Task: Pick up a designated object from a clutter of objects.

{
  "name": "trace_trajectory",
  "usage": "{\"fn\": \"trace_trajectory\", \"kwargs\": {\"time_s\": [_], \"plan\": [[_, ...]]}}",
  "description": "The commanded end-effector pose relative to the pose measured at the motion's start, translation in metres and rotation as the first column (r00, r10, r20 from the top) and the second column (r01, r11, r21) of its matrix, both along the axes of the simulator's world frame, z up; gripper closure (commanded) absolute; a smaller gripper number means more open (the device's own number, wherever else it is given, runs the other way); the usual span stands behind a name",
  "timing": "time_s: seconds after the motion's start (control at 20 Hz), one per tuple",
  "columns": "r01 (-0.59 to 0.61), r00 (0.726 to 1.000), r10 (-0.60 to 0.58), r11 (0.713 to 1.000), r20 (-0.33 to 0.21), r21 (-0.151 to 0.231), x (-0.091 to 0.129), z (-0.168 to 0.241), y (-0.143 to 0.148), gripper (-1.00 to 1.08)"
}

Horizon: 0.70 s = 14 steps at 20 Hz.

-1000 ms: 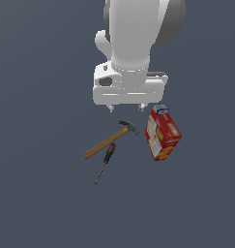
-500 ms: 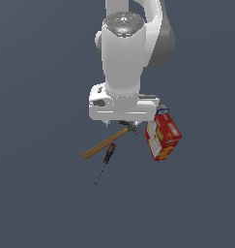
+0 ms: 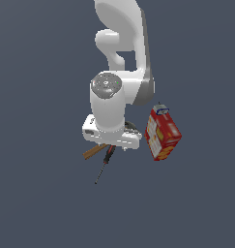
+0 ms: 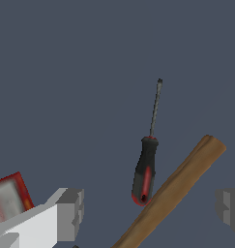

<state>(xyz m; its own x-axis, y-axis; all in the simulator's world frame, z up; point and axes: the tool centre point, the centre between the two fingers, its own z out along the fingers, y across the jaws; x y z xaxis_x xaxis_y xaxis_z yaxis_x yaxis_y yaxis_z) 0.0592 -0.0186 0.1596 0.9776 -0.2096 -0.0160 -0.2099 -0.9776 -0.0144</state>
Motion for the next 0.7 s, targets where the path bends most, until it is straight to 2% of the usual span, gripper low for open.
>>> {"fn": "trace_trajectory", "kwargs": {"time_s": [0.0, 0.35, 0.65], "plan": [[0.041, 0.999, -0.041, 0.999, 0.004, -0.004, 0.005, -0.025, -0.009, -0.92], [0.116, 0.993, -0.116, 0.993, 0.010, -0.013, 0.009, -0.075, -0.028, -0.92], [0.144, 0.990, -0.144, 0.989, 0.012, -0.017, 0.009, -0.094, -0.035, -0.92]]}}
